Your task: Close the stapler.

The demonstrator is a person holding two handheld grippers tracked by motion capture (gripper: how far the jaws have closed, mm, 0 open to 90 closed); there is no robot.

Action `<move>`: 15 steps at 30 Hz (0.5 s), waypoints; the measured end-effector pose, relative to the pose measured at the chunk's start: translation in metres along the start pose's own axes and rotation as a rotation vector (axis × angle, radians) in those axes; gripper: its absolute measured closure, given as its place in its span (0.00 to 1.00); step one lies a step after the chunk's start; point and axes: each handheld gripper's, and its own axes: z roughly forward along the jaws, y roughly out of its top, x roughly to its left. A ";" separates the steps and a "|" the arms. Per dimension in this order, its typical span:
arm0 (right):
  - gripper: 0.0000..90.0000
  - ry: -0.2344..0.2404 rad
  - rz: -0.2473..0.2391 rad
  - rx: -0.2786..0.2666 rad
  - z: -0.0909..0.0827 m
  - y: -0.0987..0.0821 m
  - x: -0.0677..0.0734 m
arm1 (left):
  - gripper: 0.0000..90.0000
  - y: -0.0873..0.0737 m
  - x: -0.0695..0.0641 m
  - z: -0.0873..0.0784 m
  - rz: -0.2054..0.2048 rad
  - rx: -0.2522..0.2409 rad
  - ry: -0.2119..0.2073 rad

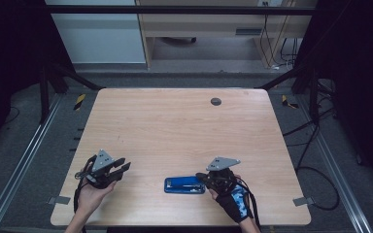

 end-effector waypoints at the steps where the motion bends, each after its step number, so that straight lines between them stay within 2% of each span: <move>1: 1.00 0.003 0.006 0.000 0.000 0.000 0.000 | 0.76 0.000 0.000 0.000 0.001 -0.001 0.001; 6: 1.00 0.009 0.021 -0.007 -0.001 -0.002 0.000 | 0.76 0.000 -0.001 0.000 0.003 -0.001 0.001; 8: 1.00 0.001 0.020 0.020 0.000 -0.003 0.000 | 0.76 0.000 -0.001 0.000 0.002 -0.001 0.001; 12: 1.00 0.012 0.028 0.003 -0.001 -0.005 -0.002 | 0.76 0.000 -0.002 0.001 0.003 -0.002 -0.004; 15: 1.00 -0.002 -0.005 0.005 0.000 -0.003 0.000 | 0.76 0.000 -0.002 0.002 0.002 0.003 -0.007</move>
